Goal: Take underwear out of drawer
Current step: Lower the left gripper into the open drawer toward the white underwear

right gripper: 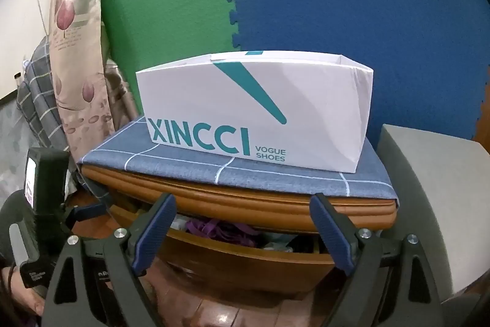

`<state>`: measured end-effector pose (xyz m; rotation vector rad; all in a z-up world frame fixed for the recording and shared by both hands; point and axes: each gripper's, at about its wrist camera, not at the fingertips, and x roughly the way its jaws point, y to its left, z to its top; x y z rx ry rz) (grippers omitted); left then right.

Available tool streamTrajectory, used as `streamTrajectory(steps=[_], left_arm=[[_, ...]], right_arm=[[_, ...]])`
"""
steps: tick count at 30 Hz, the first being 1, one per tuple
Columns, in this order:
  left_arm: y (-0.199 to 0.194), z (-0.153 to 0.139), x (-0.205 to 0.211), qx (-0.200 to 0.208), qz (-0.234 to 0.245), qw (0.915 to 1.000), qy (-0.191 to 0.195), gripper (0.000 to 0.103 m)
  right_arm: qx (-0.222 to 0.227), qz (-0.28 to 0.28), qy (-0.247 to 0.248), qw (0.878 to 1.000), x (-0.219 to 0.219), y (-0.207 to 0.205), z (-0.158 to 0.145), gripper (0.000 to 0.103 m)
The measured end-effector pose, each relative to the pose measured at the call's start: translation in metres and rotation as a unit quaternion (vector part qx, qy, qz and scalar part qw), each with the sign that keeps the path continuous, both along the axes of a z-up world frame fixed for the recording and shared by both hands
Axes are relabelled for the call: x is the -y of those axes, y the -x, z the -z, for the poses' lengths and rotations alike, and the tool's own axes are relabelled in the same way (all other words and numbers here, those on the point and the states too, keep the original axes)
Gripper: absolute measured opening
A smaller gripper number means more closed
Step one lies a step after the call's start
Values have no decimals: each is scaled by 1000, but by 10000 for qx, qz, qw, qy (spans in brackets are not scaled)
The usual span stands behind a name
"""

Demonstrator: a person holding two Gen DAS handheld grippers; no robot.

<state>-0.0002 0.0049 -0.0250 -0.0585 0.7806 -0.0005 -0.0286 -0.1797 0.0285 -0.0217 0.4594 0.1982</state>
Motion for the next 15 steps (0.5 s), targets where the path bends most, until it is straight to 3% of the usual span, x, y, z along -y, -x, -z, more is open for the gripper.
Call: streamTrajectory(steps=[9,15], left_arm=[[-7,5,1,-206,-43,9997,126,102],[-10,8,-3,-340,-186,9984,418,102]], right_arm=[[-57,7,-213,9998,25,-5,-24,92],[421,-121,79,9990,52,-8,-57,91]])
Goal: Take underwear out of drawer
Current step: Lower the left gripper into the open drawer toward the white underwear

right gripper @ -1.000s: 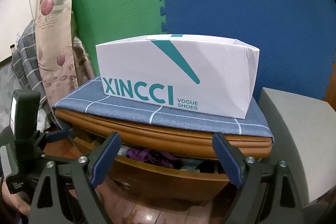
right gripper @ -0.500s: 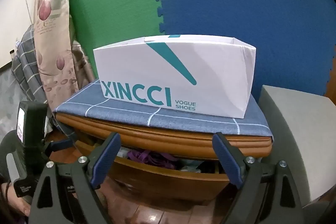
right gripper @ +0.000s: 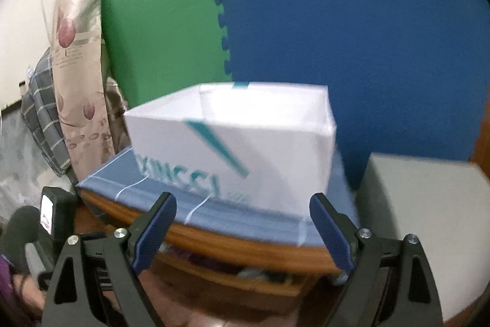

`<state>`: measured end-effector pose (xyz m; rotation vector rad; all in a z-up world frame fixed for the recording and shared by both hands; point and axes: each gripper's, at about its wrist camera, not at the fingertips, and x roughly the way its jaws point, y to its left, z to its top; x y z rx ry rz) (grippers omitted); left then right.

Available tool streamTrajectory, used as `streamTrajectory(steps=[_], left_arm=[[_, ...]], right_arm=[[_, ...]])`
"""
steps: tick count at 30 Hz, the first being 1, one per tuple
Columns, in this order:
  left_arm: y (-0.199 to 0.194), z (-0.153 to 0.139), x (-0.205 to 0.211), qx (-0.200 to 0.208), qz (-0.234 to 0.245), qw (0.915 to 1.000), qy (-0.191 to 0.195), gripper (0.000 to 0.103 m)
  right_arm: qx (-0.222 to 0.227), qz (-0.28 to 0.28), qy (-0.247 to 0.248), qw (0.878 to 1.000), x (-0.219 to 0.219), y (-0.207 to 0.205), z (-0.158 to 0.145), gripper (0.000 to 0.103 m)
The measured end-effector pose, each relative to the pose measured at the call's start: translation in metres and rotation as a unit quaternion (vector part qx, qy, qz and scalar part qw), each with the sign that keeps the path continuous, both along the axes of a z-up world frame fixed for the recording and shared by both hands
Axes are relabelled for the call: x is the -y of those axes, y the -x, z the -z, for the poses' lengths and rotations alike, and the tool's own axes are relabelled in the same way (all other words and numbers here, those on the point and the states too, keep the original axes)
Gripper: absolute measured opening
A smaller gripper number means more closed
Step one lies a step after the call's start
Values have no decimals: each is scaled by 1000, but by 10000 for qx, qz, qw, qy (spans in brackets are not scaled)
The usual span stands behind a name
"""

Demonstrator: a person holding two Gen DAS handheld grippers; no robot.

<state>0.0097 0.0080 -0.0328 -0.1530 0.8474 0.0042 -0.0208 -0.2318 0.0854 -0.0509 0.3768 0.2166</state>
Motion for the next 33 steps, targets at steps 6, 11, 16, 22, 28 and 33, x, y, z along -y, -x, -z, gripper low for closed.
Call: streamTrajectory(steps=[6,11,16,22,28,33], left_arm=[[-9,4,3,-100,-114,9997,209,102],[-14,9,3,-71,-324,9984,462,102],[-19,18,-2,-104,-617,9952,756,102],[-20,29,-5,-90,-936,9872,1287,102],[-29,45,-12,-186,-1330,9724,1911,102],[-29,60,-4,-194,-1533,9597,2346,102]], right_arm=[[612,328,843,9940,35,-5,-13,91],[837,899,528,9910,55,0,-20,92],[1295,949,771,9840,44,18,-23,93],[1255,619,653,9880,44,21,-24,96],[1076,665,437,9910,53,14,-23,96],[986,602,425,9924,57,13,-20,96]])
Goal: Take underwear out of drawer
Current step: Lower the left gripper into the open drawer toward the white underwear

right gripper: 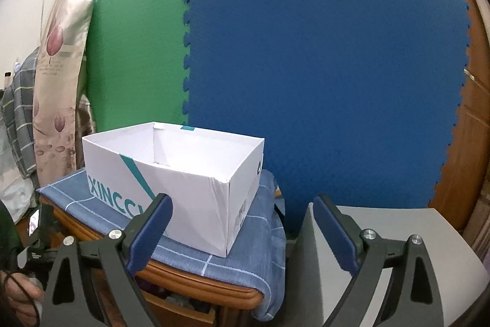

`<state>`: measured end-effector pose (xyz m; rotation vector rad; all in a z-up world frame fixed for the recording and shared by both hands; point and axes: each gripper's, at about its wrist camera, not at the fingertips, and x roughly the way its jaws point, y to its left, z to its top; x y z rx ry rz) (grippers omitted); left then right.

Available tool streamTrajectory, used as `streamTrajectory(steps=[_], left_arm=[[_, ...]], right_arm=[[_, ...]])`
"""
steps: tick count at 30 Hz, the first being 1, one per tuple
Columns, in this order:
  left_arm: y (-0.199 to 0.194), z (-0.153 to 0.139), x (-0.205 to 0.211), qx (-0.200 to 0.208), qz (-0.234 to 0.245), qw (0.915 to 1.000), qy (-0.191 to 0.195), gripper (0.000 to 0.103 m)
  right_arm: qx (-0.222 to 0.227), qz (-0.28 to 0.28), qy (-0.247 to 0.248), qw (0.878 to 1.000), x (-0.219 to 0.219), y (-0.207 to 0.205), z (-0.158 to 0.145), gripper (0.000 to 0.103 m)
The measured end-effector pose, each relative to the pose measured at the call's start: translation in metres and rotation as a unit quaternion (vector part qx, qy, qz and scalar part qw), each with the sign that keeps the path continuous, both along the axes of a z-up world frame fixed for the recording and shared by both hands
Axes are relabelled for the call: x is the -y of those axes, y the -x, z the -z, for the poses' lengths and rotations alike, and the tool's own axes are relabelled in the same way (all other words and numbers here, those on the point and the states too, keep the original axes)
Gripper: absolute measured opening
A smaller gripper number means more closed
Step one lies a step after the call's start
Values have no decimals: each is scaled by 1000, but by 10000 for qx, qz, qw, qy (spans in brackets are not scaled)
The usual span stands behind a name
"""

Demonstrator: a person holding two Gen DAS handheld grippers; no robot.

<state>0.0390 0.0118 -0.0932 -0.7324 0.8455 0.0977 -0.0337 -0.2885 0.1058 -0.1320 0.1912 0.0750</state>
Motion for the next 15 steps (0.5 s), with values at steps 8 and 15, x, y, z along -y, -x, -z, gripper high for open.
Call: streamTrajectory(steps=[8,15], left_arm=[[-11,18,-8,-273,-557,9977,259,103],[-9,14,4,-614,-971,9930,-285,103]], right_arm=[[-136,-77,-253,9996,10,-2,1,96],[-447,-156,-790,9957,28,-14,5,96]])
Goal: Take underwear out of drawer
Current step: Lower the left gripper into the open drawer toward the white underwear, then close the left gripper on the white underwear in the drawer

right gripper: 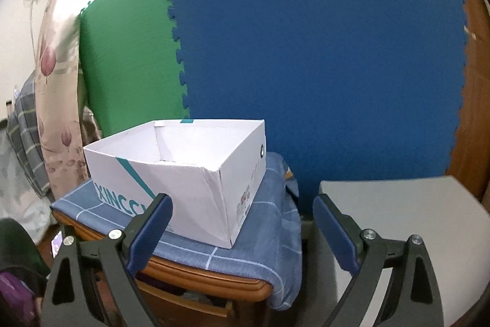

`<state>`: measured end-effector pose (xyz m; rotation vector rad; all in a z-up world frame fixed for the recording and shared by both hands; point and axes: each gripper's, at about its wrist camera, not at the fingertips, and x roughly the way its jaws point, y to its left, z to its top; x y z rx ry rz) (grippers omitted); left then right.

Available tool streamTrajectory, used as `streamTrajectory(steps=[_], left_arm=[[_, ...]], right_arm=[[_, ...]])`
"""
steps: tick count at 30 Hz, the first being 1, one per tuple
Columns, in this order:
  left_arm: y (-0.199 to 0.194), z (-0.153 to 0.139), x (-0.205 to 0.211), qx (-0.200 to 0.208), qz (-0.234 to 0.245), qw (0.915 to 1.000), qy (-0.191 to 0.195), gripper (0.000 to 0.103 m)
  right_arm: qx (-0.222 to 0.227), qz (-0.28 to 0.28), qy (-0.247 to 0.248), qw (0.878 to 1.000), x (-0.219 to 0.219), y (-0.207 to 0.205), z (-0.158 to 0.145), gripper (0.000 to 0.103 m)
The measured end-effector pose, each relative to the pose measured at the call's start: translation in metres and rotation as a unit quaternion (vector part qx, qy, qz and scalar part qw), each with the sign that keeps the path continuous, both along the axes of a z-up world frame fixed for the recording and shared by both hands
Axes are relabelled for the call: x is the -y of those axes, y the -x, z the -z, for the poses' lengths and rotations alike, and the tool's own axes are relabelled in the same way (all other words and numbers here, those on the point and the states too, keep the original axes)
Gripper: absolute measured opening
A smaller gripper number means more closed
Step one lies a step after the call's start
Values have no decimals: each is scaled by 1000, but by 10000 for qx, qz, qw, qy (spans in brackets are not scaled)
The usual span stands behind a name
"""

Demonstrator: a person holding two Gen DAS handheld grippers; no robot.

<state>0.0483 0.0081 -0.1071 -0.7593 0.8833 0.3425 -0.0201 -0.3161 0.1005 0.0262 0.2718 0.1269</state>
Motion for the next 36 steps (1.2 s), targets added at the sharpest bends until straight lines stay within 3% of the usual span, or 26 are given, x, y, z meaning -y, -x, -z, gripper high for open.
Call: streamTrajectory(steps=[3,9,10,19,24,36], left_arm=[[3,-8,6,-180,-95,9998,2,103],[0,-17,2,-665,183,9976,-23,103],[1,-2,-7,-752,244,9969,30,103],[7,11,-18,-1425,1006,9846,134,103],[17,9,-12,-1591,1322,9784,-7,103],[44,5,-21,-2011,1771,9634,96,103]], right_arm=[[-43,21,-131,9999,4,-2,0,96],[-35,69,-208,9998,7,-1,0,96],[-29,67,-214,9997,7,0,0,96],[-74,75,-241,9997,9,-2,0,96],[-127,85,-255,9996,10,-2,1,96],[-206,92,-270,9994,11,-6,1,96]])
